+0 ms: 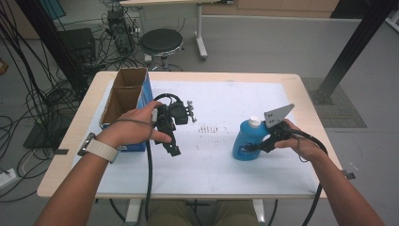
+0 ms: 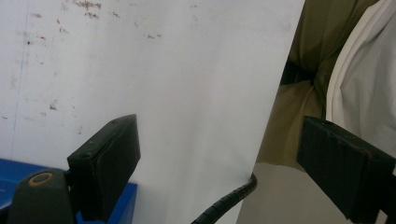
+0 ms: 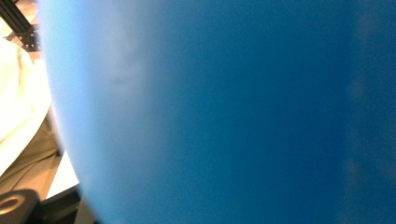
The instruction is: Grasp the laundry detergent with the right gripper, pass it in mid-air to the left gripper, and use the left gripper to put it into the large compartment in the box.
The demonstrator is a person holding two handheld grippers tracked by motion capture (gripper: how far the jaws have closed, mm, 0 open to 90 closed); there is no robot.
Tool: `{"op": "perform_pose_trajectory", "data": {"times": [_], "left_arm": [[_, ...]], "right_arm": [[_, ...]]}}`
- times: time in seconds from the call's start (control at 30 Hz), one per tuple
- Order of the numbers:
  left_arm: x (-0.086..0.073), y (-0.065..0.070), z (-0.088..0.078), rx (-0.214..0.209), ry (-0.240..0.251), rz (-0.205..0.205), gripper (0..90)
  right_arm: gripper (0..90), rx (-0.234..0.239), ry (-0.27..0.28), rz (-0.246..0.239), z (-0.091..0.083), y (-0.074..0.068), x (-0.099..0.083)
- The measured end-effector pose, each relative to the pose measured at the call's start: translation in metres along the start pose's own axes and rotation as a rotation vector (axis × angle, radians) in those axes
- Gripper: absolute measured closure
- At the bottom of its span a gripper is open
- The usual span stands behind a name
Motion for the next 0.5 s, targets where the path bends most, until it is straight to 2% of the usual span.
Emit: {"op": "perform_pose_trajectory", "data": {"times": [0.5], "left_arm": [[0.0, -0.0004, -0.0001, 0.0, 0.004, 0.001, 14.0]], "right_arm": [[42.5, 0.0, 0.002, 0.0, 0.0002, 0.0, 0.0]]}}
Point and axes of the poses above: each handheld gripper's, and its own axes: z roughly forward along the jaws, x roughly out of its top, y roughly to its right, the point moved 8 cm from there along z, roughly forward along the jaws, and after that the axes turned 15 degrees about -z, right-handed, at the moved point
